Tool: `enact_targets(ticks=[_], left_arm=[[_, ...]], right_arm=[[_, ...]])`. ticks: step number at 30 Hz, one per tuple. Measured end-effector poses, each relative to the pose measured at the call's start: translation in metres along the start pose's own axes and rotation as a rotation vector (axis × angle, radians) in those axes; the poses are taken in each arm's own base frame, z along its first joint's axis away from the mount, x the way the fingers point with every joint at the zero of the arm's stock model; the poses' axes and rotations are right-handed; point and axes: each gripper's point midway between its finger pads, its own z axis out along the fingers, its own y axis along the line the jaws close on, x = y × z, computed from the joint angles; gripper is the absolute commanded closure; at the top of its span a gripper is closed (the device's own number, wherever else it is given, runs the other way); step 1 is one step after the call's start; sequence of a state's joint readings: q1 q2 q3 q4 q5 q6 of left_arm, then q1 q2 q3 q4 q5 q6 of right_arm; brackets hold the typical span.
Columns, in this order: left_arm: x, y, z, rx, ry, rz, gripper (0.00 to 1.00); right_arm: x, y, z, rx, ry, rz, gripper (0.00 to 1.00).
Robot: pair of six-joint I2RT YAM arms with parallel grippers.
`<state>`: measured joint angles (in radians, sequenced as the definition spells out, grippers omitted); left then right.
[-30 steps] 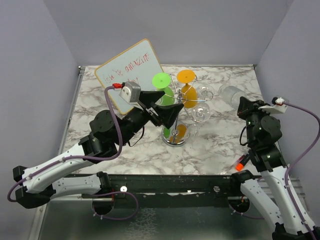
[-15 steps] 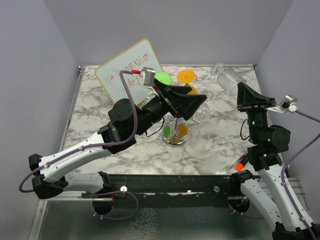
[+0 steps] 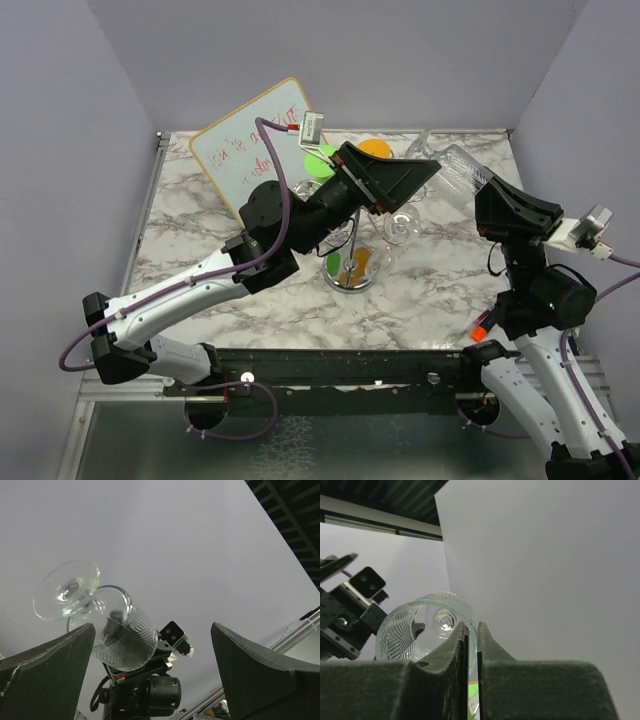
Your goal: Place the wine glass upside down on the wine glass rack
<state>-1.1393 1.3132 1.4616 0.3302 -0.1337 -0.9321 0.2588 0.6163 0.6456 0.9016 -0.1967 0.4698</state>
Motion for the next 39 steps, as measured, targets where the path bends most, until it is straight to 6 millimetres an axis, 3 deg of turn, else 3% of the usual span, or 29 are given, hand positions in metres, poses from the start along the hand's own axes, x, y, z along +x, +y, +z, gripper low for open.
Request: enact_targets(ticks=[6, 15, 23, 29, 39], left_arm=[[0.005, 0.004, 0.005, -0.015, 0.003, -0.092, 0.01], [0.01, 0.017, 0.009, -0.052, -0.014, -0.156, 0.01], [0.04, 0.054, 0.029, -0.124, 0.029, -0.154, 0.01], [0.03, 0.044, 0.033, -0.106, -0.004, -0.162, 0.01], [0.032, 0.044, 0.041, -0.107, -0.013, -0.249, 0.02]], right_arm=[[-0.014, 0.016, -0.001, -0.069, -0.037, -0.015, 0.99], [-0.019, 0.01, 0.0, -0.035, -0.062, -0.033, 0.99], [-0.007, -0.002, 0.006, -0.008, -0.052, -0.036, 0.99], [0.002, -0.007, 0.008, 0.001, -0.034, -0.041, 0.99], [0.004, -0.01, 0.013, -0.009, -0.038, -0.087, 0.99]])
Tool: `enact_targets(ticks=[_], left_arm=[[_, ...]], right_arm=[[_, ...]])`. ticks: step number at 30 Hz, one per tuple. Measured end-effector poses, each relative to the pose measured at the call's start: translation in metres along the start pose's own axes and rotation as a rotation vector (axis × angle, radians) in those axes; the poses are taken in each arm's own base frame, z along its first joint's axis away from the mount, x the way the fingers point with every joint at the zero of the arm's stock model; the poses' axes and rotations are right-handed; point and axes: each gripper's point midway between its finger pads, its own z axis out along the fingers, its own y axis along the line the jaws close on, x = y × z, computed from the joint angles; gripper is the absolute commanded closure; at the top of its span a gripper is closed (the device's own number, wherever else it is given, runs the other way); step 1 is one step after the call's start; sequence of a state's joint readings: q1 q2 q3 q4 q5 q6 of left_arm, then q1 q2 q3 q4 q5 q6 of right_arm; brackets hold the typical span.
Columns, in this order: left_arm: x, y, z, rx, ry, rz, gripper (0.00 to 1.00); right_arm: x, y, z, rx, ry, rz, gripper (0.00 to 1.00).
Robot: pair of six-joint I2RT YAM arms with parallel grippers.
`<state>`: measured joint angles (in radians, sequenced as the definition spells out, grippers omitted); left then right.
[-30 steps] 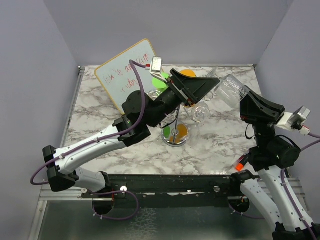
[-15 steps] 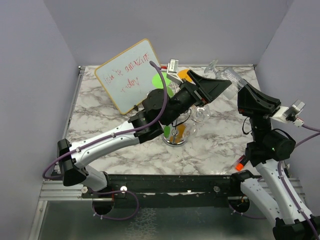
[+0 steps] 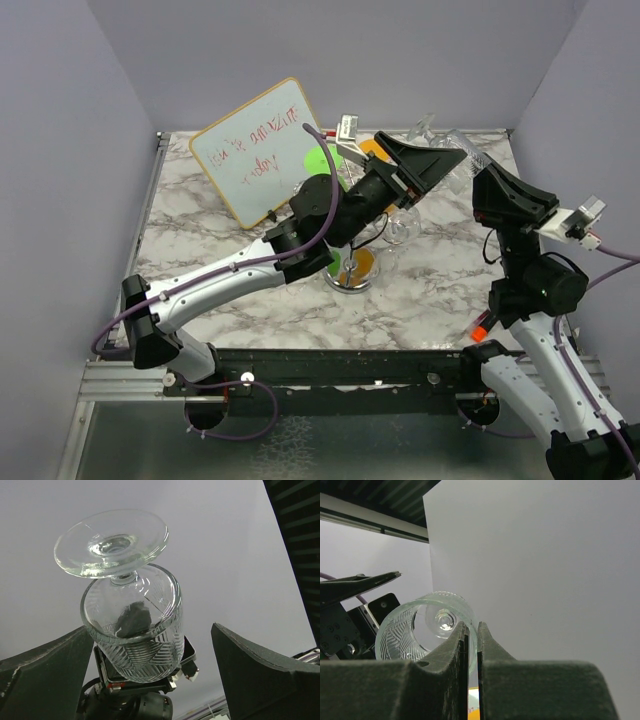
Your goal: Place the wine glass upside down on the wine glass rack
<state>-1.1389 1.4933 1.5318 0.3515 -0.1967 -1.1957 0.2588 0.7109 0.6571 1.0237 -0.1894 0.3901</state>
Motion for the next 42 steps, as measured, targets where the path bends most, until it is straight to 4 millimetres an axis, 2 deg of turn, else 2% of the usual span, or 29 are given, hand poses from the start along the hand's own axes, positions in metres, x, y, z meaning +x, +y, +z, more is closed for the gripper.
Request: enact_targets(ticks=[6, 15, 19, 25, 27, 30, 33, 35, 39, 42], left_arm=[[0.002, 0.0, 0.012, 0.003, -0.007, -0.025, 0.05], [-0.002, 0.005, 0.014, -0.013, -0.033, -0.016, 0.09], [-0.001, 0.009, 0.015, -0.025, -0.031, -0.017, 0.18], [0.002, 0.015, 0.015, -0.046, -0.025, -0.036, 0.4], [0.001, 0.017, 0.015, -0.05, -0.027, -0.039, 0.47], [-0.001, 0.021, 0.015, -0.049, -0.032, -0.048, 0.55], [-0.003, 0.025, 0.014, -0.038, -0.034, -0.044, 0.58], [-0.003, 0.03, 0.014, -0.036, -0.03, -0.035, 0.58], [-0.005, 0.041, 0.01, -0.033, -0.022, 0.009, 0.58], [-0.012, 0.043, 0.003, -0.024, -0.025, 0.094, 0.58]], right_arm=[[-0.002, 0.0, 0.003, -0.015, -0.001, -0.071, 0.99], [-0.001, 0.009, 0.006, -0.09, 0.066, -0.216, 0.99], [-0.002, 0.015, 0.005, -0.142, 0.102, -0.305, 0.99], [-0.002, 0.022, 0.002, -0.205, 0.144, -0.416, 0.98], [-0.001, 0.021, 0.001, -0.207, 0.164, -0.425, 0.92], [0.003, 0.02, 0.003, -0.202, 0.214, -0.411, 0.71], [0.008, 0.021, 0.001, -0.198, 0.262, -0.362, 0.5], [0.01, 0.022, -0.003, -0.189, 0.283, -0.326, 0.41], [0.002, 0.024, -0.011, -0.151, 0.287, -0.268, 0.33], [-0.011, 0.027, -0.016, -0.121, 0.265, -0.244, 0.31]])
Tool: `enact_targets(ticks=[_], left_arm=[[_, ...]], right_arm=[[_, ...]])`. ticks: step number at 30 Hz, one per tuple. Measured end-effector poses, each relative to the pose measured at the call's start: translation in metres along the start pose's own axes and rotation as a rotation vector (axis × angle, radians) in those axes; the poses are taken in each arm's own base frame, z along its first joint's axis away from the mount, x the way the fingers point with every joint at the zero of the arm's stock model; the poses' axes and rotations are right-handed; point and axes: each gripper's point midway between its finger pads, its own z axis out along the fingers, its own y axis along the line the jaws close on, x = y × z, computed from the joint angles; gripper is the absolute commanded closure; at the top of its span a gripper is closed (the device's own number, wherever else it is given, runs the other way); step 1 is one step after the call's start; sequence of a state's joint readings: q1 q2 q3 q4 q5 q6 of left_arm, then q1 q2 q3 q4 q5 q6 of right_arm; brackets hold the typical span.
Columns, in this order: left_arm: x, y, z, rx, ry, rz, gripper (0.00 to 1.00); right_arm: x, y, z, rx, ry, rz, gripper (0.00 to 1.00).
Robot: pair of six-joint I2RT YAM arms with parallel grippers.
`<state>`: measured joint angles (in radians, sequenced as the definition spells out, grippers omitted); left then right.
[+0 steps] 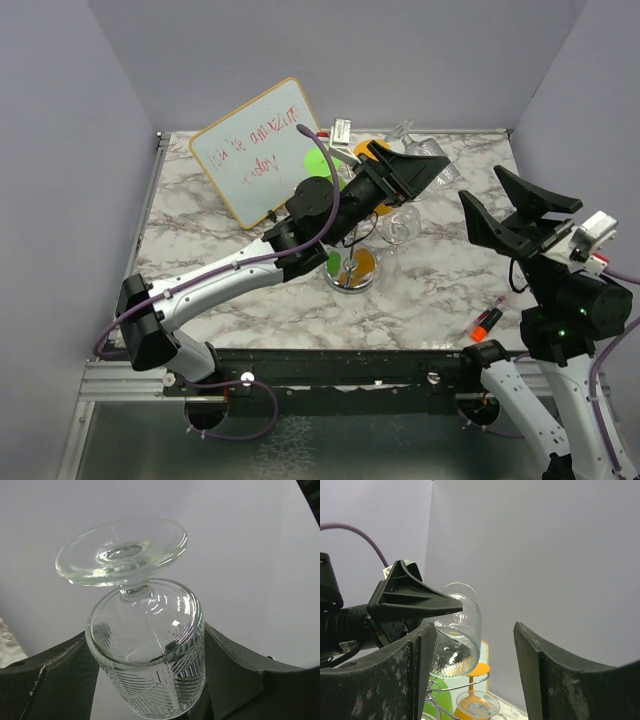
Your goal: Place the wine glass upside down on the wine glass rack
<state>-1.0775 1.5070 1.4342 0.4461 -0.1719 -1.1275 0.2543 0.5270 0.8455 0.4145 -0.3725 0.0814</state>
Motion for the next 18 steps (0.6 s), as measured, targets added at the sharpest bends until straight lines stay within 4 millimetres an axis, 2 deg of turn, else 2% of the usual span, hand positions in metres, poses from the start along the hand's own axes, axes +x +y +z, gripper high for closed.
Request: enact_targets(ticks=[4, 7, 10, 13, 16, 18], left_arm=[[-0.018, -0.006, -0.014, 0.029, -0.01, 0.188, 0.59], [-0.036, -0.024, -0.028, 0.075, -0.027, 0.337, 0.59], [-0.054, -0.042, -0.044, 0.109, -0.038, 0.508, 0.6], [-0.059, -0.053, -0.056, 0.121, -0.016, 0.654, 0.61], [-0.061, -0.049, -0.064, 0.096, 0.027, 0.798, 0.61], [-0.06, -0.035, -0.072, 0.054, 0.076, 0.895, 0.63]], right_arm=[[-0.016, 0.002, -0.01, 0.022, -0.028, 0.022, 0.3], [-0.02, 0.001, -0.011, 0.043, -0.006, 0.068, 0.3], [-0.033, -0.004, 0.0, 0.07, 0.039, 0.132, 0.3], [-0.054, -0.007, 0.016, 0.083, 0.065, 0.191, 0.3], [-0.058, -0.008, 0.028, 0.084, 0.123, 0.259, 0.3], [-0.051, -0.006, 0.035, 0.071, 0.175, 0.31, 0.3]])
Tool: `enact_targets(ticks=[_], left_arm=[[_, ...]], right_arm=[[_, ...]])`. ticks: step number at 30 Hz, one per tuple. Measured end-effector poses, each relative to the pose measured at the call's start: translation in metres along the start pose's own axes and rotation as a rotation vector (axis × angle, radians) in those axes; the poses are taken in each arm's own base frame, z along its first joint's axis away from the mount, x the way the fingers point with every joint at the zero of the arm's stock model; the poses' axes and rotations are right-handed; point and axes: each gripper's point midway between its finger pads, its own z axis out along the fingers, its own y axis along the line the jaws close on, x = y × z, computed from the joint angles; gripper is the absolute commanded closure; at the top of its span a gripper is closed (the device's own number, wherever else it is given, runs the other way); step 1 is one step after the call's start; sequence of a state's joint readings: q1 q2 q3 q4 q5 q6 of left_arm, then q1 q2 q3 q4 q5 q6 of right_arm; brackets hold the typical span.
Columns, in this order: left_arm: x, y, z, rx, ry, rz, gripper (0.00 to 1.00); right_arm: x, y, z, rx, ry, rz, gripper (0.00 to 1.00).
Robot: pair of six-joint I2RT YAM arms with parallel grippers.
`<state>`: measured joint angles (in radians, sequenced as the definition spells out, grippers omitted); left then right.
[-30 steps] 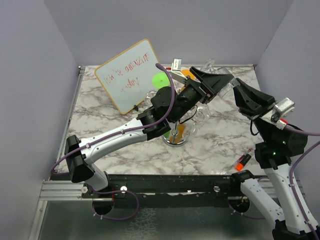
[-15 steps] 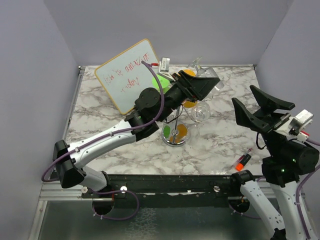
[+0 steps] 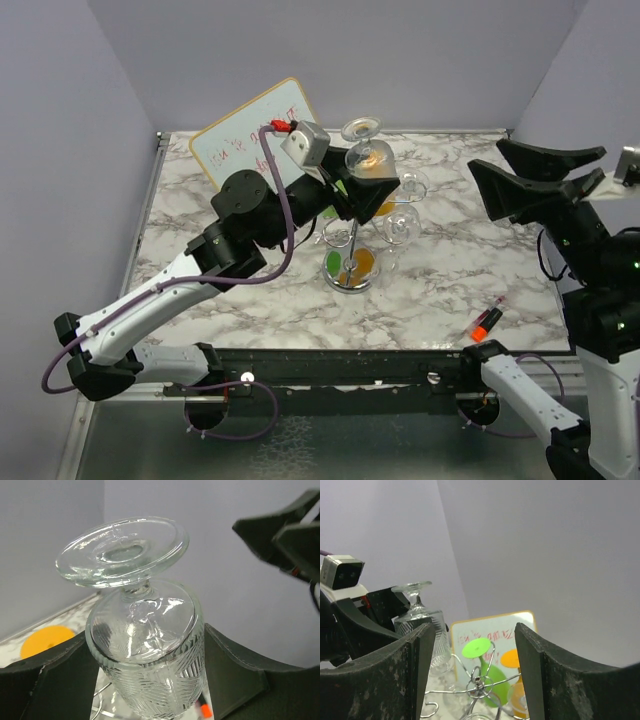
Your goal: Place the wine glass upside down on the wine glass rack
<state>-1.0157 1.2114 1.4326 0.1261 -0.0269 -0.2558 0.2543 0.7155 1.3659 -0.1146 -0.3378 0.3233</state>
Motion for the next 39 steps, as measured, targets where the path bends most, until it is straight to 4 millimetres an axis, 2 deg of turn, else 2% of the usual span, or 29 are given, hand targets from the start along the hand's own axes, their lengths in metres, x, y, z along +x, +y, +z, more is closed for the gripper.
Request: enact_targets(ticks=[4, 6, 9, 12, 17, 22, 29, 39], left_arm=[[0.029, 0.014, -0.019, -0.029, 0.151, 0.142, 0.71], [0.04, 0.02, -0.03, -0.034, 0.21, 0.201, 0.73], [0.053, 0.027, -0.05, -0.034, 0.282, 0.276, 0.73], [0.058, 0.029, -0.068, -0.02, 0.313, 0.335, 0.73], [0.061, 0.027, -0.087, 0.031, 0.332, 0.411, 0.78], [0.066, 0.029, -0.102, 0.054, 0.357, 0.468, 0.79], [0.09, 0.031, -0.133, 0.079, 0.442, 0.458, 0.79], [0.131, 0.01, -0.168, 0.241, 0.568, 0.375, 0.79]], right_arm=[[0.031, 0.001, 0.015, -0.037, 0.137, 0.112, 0.3], [0.05, 0.011, 0.02, -0.115, 0.207, 0.16, 0.3], [0.071, 0.029, 0.019, -0.246, 0.289, 0.232, 0.31], [0.087, 0.039, 0.015, -0.315, 0.357, 0.296, 0.31], [0.093, 0.047, 0.015, -0.347, 0.406, 0.412, 0.32], [0.103, 0.045, 0.016, -0.326, 0.441, 0.486, 0.32], [0.111, 0.041, 0.016, -0.295, 0.454, 0.518, 0.32], [0.113, 0.032, 0.02, -0.243, 0.438, 0.512, 0.32]])
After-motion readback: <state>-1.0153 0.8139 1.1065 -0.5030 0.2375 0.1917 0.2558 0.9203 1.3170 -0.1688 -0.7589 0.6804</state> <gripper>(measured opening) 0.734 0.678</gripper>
